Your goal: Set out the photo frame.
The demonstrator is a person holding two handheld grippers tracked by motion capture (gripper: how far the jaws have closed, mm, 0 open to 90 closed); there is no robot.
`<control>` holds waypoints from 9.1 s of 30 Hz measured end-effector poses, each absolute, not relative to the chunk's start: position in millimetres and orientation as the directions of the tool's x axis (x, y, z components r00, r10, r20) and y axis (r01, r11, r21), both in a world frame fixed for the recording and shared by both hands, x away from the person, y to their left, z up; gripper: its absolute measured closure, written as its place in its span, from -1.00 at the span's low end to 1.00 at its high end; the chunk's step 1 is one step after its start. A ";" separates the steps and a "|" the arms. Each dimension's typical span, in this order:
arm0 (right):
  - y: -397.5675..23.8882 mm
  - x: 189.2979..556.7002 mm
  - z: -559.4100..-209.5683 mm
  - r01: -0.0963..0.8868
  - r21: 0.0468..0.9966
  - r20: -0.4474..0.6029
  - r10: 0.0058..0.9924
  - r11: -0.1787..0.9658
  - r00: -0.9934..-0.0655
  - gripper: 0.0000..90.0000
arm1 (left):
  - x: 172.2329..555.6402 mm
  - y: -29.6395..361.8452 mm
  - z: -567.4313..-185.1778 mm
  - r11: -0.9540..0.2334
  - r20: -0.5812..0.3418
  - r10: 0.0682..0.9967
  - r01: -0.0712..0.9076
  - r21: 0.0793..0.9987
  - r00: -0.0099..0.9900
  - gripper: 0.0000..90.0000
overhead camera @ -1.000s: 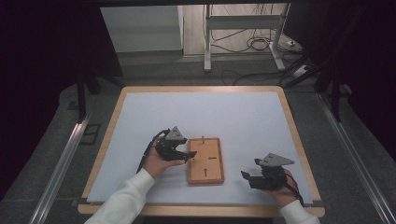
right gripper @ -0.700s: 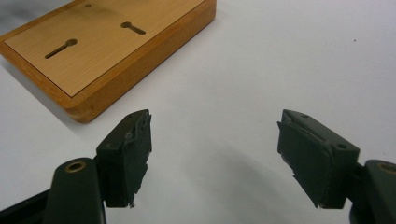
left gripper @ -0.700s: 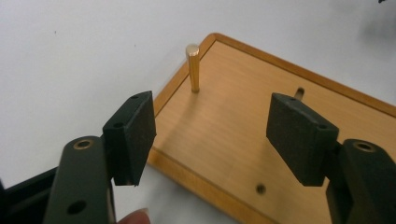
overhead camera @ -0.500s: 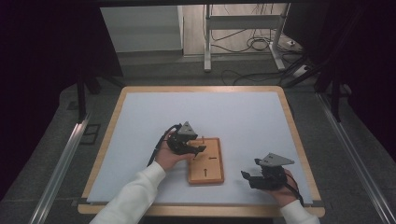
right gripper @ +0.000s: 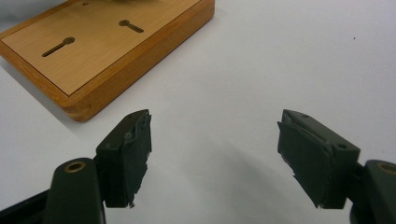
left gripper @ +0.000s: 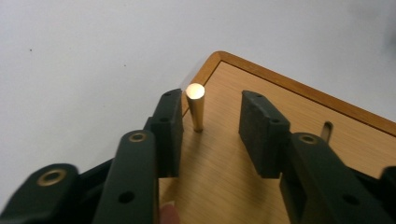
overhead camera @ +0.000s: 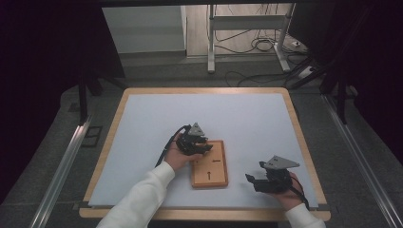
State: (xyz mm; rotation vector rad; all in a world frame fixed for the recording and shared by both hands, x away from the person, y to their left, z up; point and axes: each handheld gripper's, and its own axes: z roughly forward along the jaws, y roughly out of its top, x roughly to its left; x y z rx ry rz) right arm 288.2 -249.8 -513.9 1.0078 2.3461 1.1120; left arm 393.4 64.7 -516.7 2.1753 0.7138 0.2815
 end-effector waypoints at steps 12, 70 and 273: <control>-249.1 288.8 -514.6 0.449 0.777 -0.014 0.726 0.441 -0.688 -0.42 | 402.2 68.1 -519.3 -0.485 -0.064 0.564 0.393 0.782 0.823 0.86; -151.6 261.2 -522.4 0.098 0.644 -0.434 0.469 0.758 -0.769 -0.67 | 436.3 84.3 -520.3 -0.437 -0.308 0.464 0.517 0.736 0.831 0.85; -207.9 339.8 -439.1 0.303 0.883 -0.051 0.714 0.359 -0.698 -0.42 | 330.7 190.8 -526.8 -0.435 -0.081 0.677 0.486 0.758 0.732 -0.28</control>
